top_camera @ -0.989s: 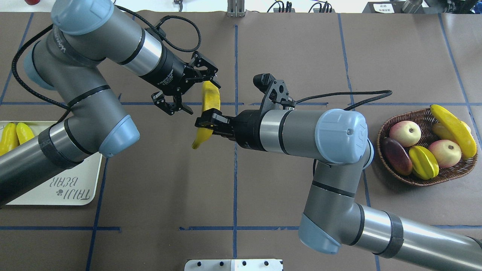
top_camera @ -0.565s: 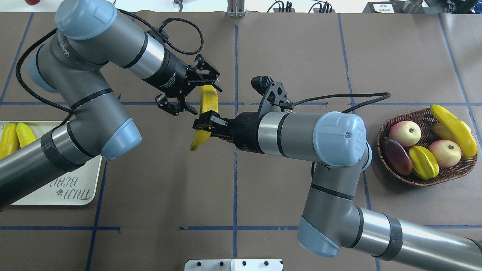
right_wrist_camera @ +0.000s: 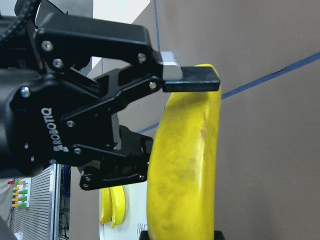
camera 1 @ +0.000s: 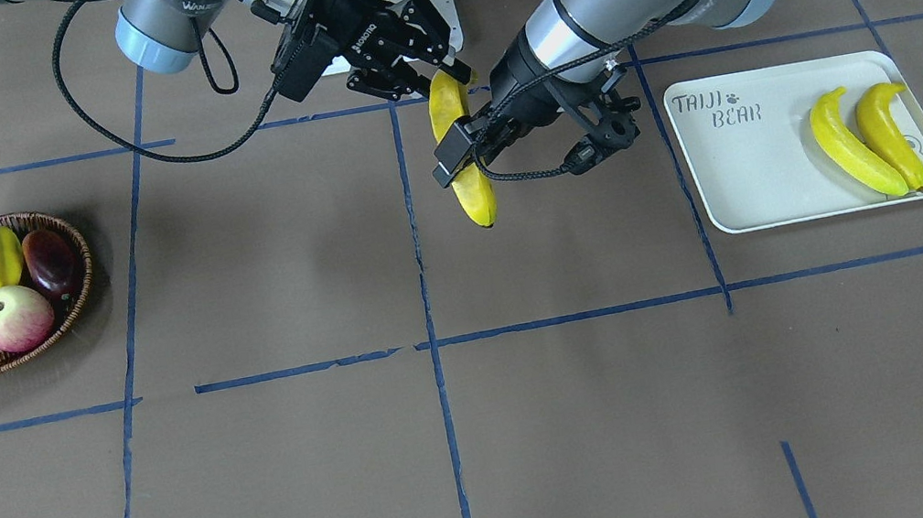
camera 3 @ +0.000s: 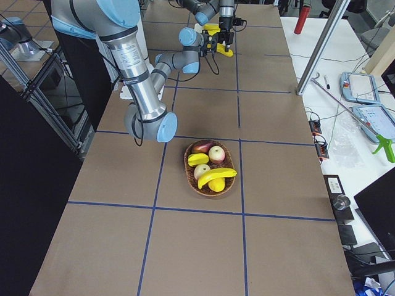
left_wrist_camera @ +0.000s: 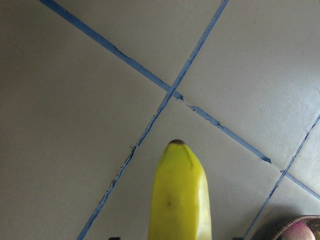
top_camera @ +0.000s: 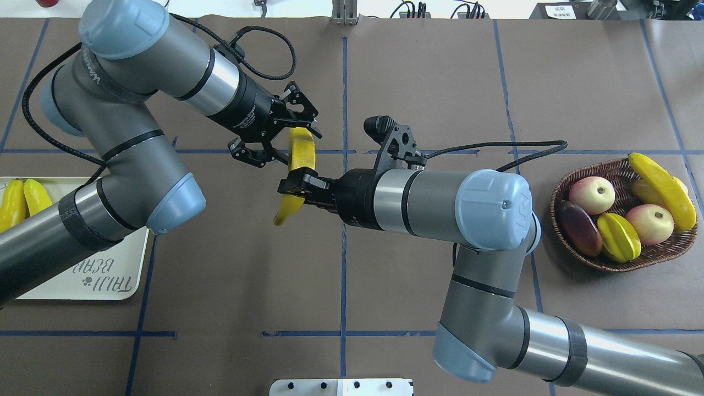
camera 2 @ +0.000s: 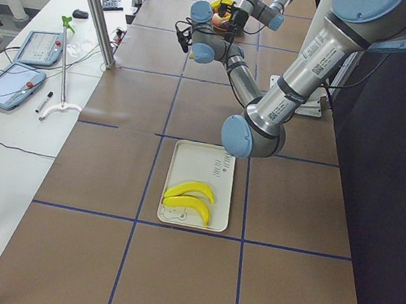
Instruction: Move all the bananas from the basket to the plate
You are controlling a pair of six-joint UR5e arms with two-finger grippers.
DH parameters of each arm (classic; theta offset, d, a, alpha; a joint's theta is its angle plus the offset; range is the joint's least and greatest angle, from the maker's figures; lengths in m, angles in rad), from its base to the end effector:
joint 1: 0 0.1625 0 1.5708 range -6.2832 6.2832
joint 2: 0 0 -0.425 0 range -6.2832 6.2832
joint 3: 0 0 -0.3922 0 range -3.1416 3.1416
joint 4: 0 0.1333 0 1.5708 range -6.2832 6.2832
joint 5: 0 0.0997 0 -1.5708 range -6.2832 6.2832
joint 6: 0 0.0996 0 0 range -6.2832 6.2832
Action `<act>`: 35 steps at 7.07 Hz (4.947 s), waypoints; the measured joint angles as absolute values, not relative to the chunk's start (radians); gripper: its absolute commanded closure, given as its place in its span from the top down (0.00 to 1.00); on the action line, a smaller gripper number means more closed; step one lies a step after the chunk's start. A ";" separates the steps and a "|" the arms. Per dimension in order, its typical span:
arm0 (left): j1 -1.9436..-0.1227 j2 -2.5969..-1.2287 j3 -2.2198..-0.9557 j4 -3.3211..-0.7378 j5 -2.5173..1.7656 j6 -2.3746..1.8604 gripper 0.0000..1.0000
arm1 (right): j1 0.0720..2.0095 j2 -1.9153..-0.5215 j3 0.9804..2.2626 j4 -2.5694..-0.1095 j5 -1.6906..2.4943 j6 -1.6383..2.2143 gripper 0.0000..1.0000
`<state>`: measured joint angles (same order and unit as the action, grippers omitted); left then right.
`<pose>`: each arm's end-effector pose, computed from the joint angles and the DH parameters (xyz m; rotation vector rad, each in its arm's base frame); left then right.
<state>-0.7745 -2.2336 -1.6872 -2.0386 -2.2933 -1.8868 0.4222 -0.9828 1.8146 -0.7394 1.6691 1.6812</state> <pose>0.4125 -0.4980 0.1512 -0.3386 1.3018 -0.4740 -0.4870 -0.3542 0.1178 0.1854 -1.6624 0.3216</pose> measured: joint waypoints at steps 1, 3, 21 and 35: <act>-0.775 -2.234 -1.687 -2.039 -2.293 -1.887 0.57 | 0.422 -0.981 1.815 -0.739 1.669 1.681 0.00; -0.775 -2.233 -1.687 -2.040 -2.293 -1.886 0.51 | 0.422 -0.979 1.814 -0.740 1.669 1.681 0.00; -0.984 -1.795 -1.713 -2.043 -2.124 -1.598 0.00 | 0.646 -0.987 1.837 -1.439 1.918 1.292 1.00; -0.920 -1.554 -1.655 -2.068 -1.991 -1.621 0.57 | 0.697 -1.015 1.857 -1.512 1.956 1.189 1.00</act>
<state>-0.9201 -1.5537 -1.6552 -2.0677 -1.9911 -1.6207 0.6967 -1.0154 1.8567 -1.5123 1.9564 1.1888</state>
